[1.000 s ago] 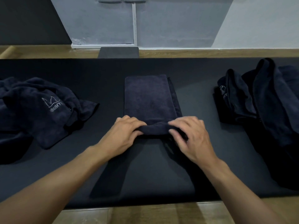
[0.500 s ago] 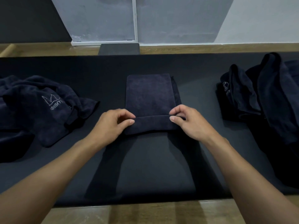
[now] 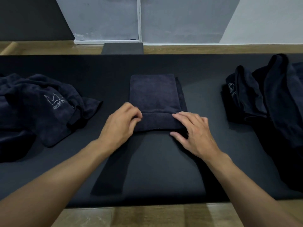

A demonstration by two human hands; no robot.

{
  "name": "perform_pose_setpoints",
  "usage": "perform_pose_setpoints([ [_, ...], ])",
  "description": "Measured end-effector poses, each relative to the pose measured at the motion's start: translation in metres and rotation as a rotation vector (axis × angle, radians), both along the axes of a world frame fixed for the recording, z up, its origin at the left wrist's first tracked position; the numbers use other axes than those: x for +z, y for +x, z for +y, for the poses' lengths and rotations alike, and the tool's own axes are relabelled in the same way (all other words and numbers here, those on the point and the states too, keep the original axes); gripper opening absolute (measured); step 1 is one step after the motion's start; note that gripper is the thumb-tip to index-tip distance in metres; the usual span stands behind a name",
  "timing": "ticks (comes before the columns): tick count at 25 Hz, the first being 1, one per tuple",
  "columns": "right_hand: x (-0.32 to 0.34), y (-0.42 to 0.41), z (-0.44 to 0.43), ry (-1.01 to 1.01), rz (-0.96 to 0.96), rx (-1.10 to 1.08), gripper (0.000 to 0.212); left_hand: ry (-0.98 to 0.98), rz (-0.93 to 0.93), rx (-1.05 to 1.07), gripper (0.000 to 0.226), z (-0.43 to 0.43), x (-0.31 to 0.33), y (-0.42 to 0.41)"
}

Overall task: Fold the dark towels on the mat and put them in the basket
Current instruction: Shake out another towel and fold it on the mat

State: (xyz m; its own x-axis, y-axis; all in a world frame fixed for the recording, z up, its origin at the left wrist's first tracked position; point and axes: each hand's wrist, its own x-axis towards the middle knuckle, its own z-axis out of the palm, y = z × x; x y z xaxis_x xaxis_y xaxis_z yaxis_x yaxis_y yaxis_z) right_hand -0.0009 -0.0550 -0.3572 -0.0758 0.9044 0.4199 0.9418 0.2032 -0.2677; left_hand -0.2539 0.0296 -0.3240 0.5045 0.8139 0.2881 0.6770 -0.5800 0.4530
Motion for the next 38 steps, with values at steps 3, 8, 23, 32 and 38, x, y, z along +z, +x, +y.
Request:
perform_pose_setpoints([
  [3, 0.003, 0.0, 0.007, -0.079, 0.017, 0.01, 0.044, 0.258, 0.267, -0.165, 0.037, -0.007, -0.013, -0.016],
  [8, 0.033, 0.01, 0.018, -0.453, 0.372, 0.034, 0.027, -0.091, 0.082, -0.021, 0.029, -0.005, 0.005, -0.007],
  [23, 0.028, -0.005, 0.009, -0.286, 0.261, 0.055, 0.031, -0.02, 0.116, -0.12, 0.07, -0.013, -0.005, -0.024],
  [32, 0.03, -0.009, 0.015, -0.298, 0.537, -0.086, 0.014, -0.521, -0.249, 0.044, 0.018, 0.009, 0.009, -0.012],
  [38, 0.01, -0.01, 0.003, 0.058, 0.028, 0.03, 0.046, -0.078, -0.064, 0.026, 0.02, 0.014, 0.0, -0.005],
])
